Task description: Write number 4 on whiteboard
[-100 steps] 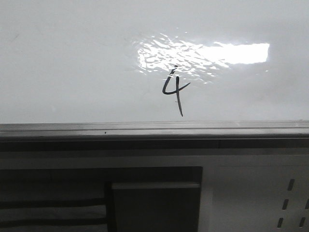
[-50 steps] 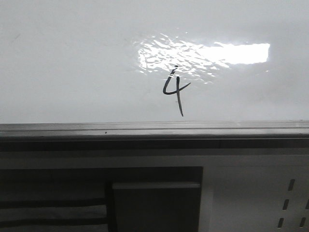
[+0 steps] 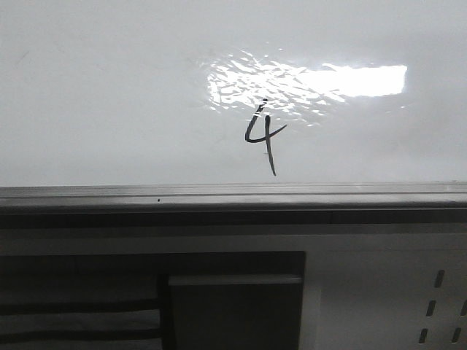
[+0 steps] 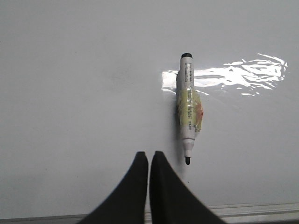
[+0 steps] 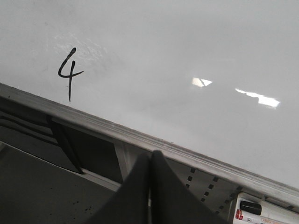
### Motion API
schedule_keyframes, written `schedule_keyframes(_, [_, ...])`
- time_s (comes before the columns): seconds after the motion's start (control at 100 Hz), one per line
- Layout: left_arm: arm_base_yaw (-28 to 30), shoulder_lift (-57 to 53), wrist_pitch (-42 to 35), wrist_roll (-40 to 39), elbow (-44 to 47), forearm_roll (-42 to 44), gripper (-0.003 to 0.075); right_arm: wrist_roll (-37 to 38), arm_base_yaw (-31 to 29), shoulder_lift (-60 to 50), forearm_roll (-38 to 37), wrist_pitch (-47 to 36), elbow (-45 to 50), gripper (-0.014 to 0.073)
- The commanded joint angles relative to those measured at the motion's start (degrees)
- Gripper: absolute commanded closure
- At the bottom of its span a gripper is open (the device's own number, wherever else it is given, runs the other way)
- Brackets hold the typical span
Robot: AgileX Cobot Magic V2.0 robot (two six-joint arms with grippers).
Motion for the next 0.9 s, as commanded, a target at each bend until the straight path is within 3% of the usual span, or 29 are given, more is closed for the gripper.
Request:
schedule_keyframes(0.0, [0.2, 0.5, -5.1, -0.8, 1.4, -0.4, 0.0741, 0.0, -0.3, 0.3, -0.6, -3.7, -1.5, 0.0664])
schedule_keyframes(0.67, [0.2, 0.5, -5.1, -0.8, 1.4, -0.4, 0.0741, 0.0, -0.3, -1.2, -0.6, -4.3, -0.6, 0.0664])
schedule_keyframes(0.89, [0.2, 0.5, -5.1, -0.8, 1.4, -0.4, 0.0741, 0.0, -11.9, -15.1, 1.2, -19.0, 12.5, 0.0665])
